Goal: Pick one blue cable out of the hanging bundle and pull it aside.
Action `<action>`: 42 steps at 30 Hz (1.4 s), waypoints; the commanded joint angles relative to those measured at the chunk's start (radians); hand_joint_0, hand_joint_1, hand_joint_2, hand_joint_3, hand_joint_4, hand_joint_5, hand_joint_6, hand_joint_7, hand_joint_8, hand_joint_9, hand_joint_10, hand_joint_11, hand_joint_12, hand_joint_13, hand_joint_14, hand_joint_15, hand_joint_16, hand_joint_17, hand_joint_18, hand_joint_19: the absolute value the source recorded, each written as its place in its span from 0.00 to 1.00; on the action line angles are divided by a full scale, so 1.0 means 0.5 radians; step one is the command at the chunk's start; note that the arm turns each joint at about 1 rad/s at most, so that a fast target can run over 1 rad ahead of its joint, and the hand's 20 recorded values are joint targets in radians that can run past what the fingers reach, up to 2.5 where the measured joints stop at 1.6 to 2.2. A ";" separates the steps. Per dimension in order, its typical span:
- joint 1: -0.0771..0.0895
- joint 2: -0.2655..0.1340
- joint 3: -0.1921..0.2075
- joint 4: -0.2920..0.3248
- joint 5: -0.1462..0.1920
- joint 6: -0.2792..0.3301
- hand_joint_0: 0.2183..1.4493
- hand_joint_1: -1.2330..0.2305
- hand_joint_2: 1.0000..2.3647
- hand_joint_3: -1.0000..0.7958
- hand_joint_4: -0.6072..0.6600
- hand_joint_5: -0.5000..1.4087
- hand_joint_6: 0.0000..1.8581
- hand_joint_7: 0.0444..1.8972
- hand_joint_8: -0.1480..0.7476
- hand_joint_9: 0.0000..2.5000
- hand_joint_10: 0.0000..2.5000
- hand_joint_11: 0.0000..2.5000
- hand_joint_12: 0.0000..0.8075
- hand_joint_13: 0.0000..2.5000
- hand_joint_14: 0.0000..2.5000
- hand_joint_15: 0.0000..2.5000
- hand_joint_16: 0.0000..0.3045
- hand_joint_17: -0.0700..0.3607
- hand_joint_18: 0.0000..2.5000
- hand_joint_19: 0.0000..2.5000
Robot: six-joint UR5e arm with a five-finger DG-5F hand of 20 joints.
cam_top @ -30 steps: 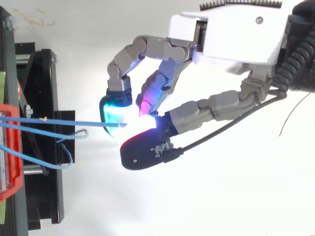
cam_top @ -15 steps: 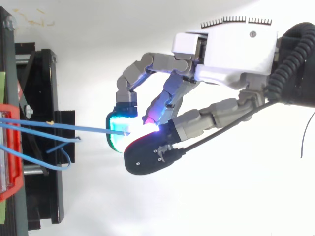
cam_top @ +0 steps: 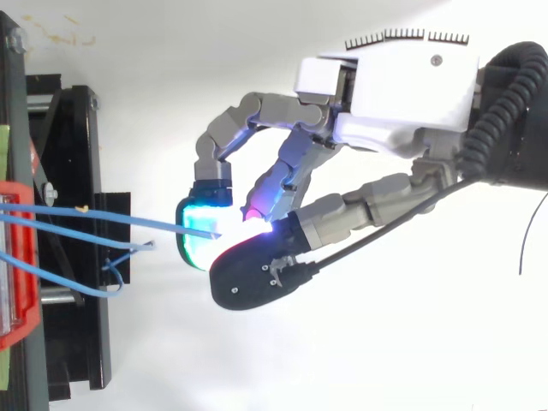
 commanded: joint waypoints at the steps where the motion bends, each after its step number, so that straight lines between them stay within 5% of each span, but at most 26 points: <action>1: 0.000 -0.001 0.000 0.004 0.000 -0.002 0.29 0.30 0.01 0.50 0.46 0.24 0.50 0.47 0.47 0.45 0.01 0.16 0.45 0.35 0.01 0.20 0.16 0.42 0.32 0.24; 42: 0.000 -0.001 0.000 0.007 0.000 -0.006 0.30 0.30 0.01 0.48 0.45 0.24 0.50 0.45 0.47 0.46 0.01 0.18 0.46 0.37 0.01 0.23 0.17 0.43 0.32 0.26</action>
